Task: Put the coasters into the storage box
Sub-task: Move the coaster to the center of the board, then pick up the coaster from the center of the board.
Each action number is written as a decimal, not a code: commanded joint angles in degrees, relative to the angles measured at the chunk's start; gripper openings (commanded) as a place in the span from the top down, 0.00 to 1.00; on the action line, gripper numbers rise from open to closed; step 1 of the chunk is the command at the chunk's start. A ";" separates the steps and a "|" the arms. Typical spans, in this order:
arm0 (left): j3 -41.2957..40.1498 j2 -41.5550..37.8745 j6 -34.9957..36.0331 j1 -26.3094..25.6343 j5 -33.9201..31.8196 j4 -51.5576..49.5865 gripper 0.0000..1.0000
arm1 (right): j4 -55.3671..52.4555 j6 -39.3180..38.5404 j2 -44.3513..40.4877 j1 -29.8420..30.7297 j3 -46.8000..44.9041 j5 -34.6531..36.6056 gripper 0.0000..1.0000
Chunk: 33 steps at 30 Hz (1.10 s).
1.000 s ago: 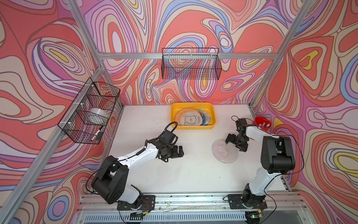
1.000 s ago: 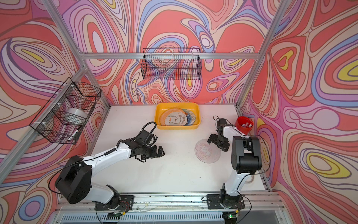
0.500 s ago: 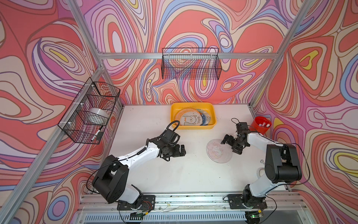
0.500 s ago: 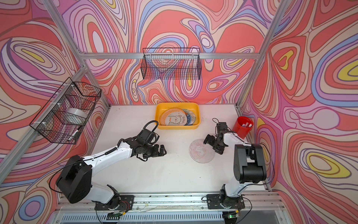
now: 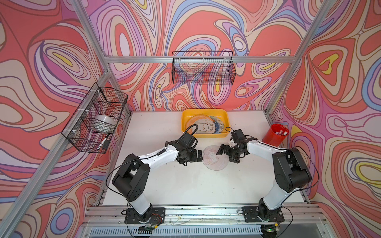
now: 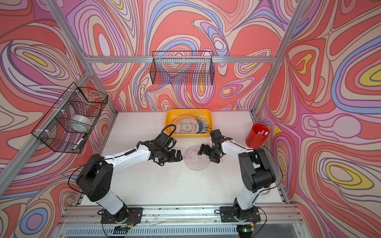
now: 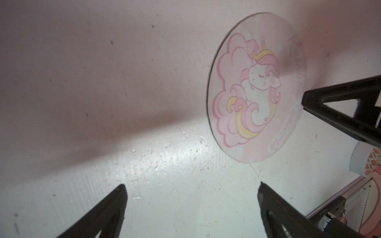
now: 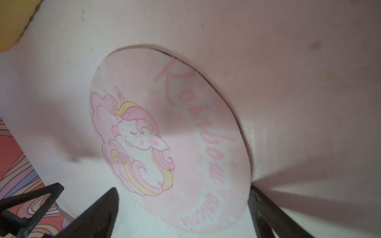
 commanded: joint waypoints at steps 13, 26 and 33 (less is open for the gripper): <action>10.20 11.98 0.69 -1.25 -3.27 0.12 0.28 | -5.43 -7.83 7.31 1.01 6.64 6.69 0.06; 12.78 17.81 -0.55 -2.45 -2.86 0.57 0.39 | -2.53 -7.73 9.88 0.92 4.55 2.72 0.18; 12.96 18.96 -1.05 -2.76 -2.13 0.92 0.44 | -1.89 -7.41 9.89 0.92 3.93 1.81 0.28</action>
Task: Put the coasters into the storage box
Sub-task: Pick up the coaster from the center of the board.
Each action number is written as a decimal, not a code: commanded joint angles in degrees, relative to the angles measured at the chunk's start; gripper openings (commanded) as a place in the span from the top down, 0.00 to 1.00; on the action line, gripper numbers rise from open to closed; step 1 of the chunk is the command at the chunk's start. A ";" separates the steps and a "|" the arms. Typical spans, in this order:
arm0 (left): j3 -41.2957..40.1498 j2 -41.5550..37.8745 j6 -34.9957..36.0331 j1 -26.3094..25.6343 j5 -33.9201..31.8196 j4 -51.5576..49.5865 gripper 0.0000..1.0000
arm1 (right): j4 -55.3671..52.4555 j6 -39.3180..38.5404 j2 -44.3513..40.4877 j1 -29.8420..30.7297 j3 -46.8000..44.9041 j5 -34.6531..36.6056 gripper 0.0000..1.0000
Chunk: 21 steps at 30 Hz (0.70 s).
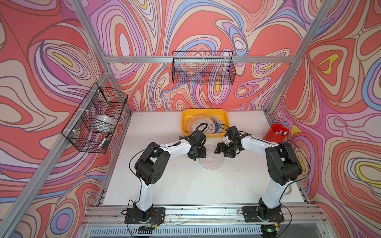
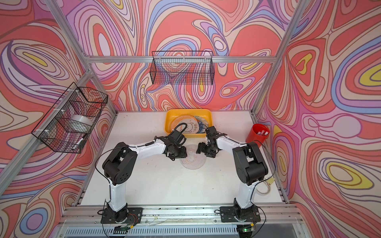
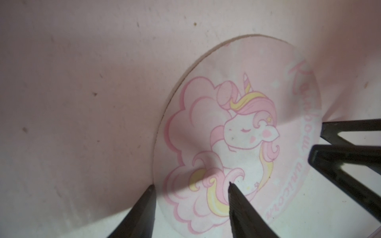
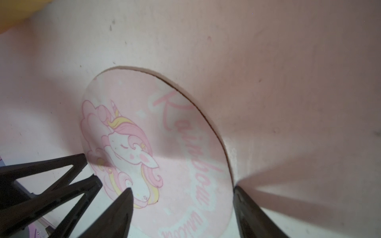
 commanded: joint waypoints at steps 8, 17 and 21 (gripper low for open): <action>-0.10 2.24 -1.09 -0.66 0.94 -0.25 0.45 | 0.28 0.21 4.26 0.28 -2.03 -2.22 0.49; -0.98 1.04 -1.18 -0.66 0.61 0.02 0.38 | 0.48 0.60 2.46 0.27 -1.69 -2.52 1.00; -2.33 -1.71 -0.92 -0.59 -0.08 0.10 0.26 | -0.85 0.63 -0.36 0.33 -0.77 -3.38 1.00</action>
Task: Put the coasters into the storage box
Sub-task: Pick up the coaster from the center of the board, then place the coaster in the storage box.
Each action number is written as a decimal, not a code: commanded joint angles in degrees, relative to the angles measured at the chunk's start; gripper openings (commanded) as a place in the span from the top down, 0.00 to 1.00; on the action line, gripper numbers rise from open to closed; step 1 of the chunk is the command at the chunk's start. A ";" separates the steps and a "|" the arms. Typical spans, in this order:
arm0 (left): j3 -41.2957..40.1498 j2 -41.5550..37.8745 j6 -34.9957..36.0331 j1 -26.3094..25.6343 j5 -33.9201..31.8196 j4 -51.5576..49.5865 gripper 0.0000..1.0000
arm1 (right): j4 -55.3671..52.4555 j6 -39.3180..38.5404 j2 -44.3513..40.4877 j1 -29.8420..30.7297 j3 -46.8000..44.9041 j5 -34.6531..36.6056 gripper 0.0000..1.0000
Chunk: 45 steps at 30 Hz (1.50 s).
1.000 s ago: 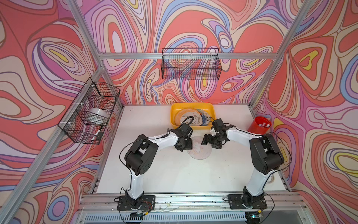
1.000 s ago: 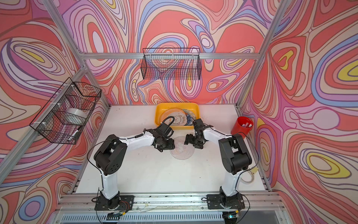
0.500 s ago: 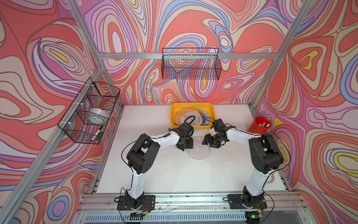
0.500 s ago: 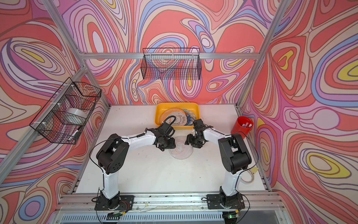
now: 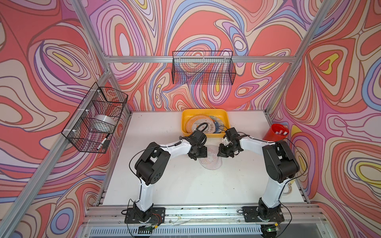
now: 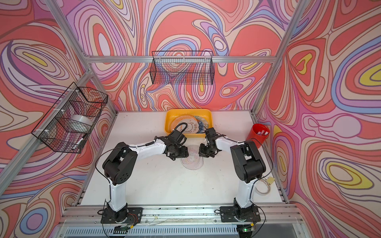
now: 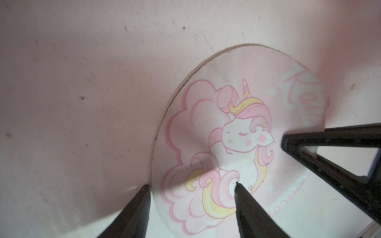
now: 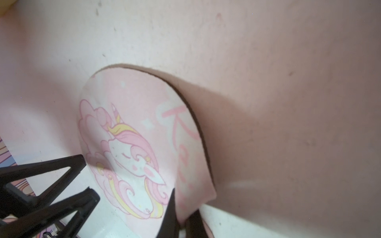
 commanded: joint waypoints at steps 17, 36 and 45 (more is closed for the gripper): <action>-13.32 -18.46 -1.14 2.46 -2.24 0.22 0.06 | -12.49 -1.85 -6.32 2.04 22.73 -2.35 1.00; -21.75 -26.88 -0.78 5.64 -3.01 -0.78 0.00 | -16.69 -3.67 27.10 2.00 68.98 -4.48 1.00; -22.67 -29.08 0.22 6.60 -4.33 -2.19 0.00 | -13.34 -2.61 32.08 -2.30 64.78 -2.03 1.00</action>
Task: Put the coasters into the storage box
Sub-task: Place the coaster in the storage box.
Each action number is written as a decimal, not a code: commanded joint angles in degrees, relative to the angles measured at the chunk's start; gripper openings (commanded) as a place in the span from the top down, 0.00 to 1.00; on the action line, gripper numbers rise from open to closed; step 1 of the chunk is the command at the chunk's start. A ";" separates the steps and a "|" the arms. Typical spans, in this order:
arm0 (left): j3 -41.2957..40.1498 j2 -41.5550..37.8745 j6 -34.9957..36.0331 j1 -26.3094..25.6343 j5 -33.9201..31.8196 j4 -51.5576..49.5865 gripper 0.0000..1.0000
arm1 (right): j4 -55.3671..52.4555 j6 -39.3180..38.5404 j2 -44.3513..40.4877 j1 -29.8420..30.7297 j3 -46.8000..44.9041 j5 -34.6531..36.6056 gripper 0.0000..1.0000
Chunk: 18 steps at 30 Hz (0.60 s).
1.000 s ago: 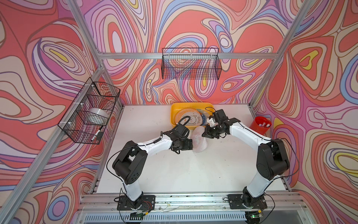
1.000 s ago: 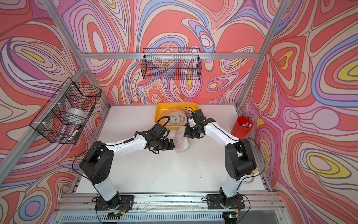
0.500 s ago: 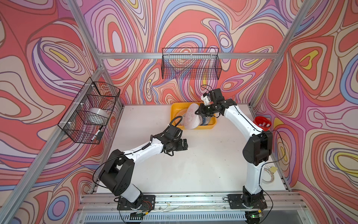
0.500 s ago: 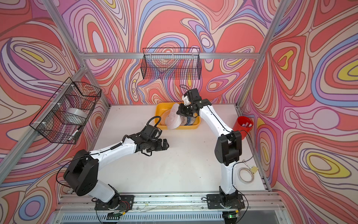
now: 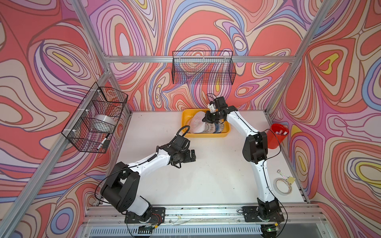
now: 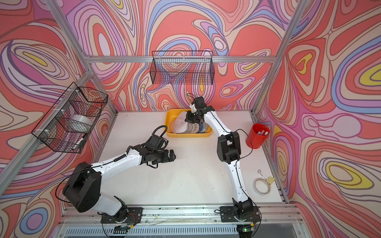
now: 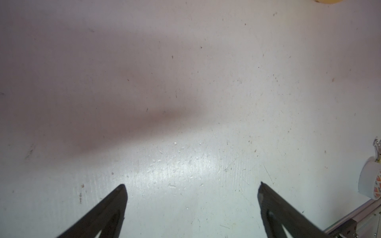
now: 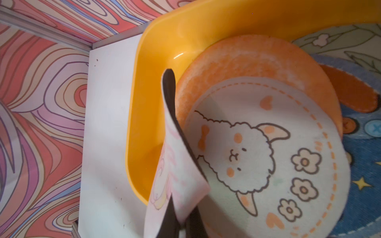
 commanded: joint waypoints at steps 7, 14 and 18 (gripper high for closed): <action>-1.07 -3.33 1.76 1.08 -3.03 -3.26 0.00 | -2.35 -2.88 0.94 -6.74 -4.71 4.50 0.69; -1.31 -5.23 3.31 2.16 -5.72 -5.21 0.00 | -3.71 -6.27 -4.45 -8.11 -10.08 6.86 0.27; -1.51 -6.65 4.66 3.10 -7.93 -5.78 0.00 | -1.61 -7.55 -9.40 -8.17 -16.18 6.47 0.18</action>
